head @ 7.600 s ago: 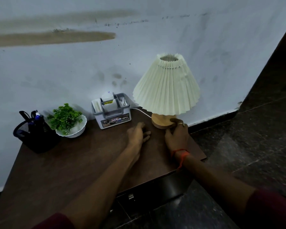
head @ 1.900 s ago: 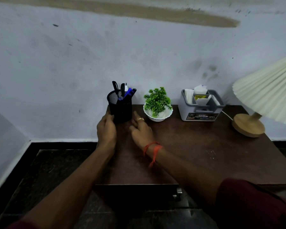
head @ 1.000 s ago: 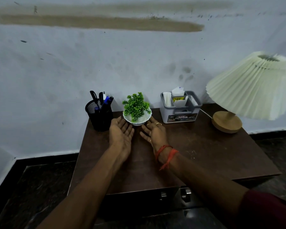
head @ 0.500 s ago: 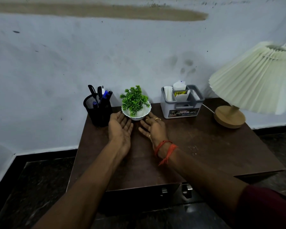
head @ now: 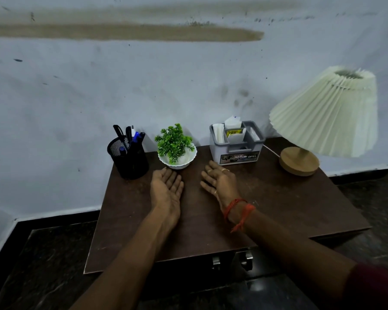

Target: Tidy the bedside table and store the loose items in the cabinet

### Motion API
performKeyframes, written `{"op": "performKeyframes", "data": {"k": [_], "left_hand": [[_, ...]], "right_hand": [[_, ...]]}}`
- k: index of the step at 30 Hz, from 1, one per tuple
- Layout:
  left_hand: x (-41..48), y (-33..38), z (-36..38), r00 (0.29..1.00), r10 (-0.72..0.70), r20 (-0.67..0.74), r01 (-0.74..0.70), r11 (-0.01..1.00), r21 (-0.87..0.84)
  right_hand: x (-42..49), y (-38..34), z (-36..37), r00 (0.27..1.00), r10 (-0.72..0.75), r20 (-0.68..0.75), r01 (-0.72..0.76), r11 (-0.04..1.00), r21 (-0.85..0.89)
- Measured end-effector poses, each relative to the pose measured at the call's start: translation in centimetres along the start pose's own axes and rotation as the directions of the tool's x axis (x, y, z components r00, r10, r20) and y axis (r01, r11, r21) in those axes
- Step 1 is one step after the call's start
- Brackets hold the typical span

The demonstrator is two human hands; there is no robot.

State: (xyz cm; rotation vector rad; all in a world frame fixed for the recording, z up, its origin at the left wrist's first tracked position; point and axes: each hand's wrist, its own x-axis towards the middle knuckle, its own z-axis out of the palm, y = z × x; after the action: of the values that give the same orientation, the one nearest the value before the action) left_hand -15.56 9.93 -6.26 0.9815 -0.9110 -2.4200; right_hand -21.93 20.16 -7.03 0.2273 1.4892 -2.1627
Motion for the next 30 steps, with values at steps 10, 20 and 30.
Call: {"op": "performKeyframes", "data": {"k": [10, 20, 30], "left_hand": [[-0.5, -4.7, 5.5, 0.989, -0.029, 0.145, 0.001, 0.982, 0.190], [1.1, -6.0, 7.9, 0.981, 0.007, 0.192, -0.064, 0.954, 0.293], [0.8, -6.2, 7.8, 0.982, 0.010, 0.187, -0.071, 0.943, 0.324]], "right_hand": [[2.4, -3.8, -7.6, 0.932, -0.146, -0.331, 0.106, 0.985, -0.135], [6.1, -4.9, -10.8, 0.934, -0.256, -0.248, 0.109, 0.868, -0.484], [4.3, -6.0, -10.6, 0.958, -0.223, -0.181, 0.134, 0.904, -0.407]]}}
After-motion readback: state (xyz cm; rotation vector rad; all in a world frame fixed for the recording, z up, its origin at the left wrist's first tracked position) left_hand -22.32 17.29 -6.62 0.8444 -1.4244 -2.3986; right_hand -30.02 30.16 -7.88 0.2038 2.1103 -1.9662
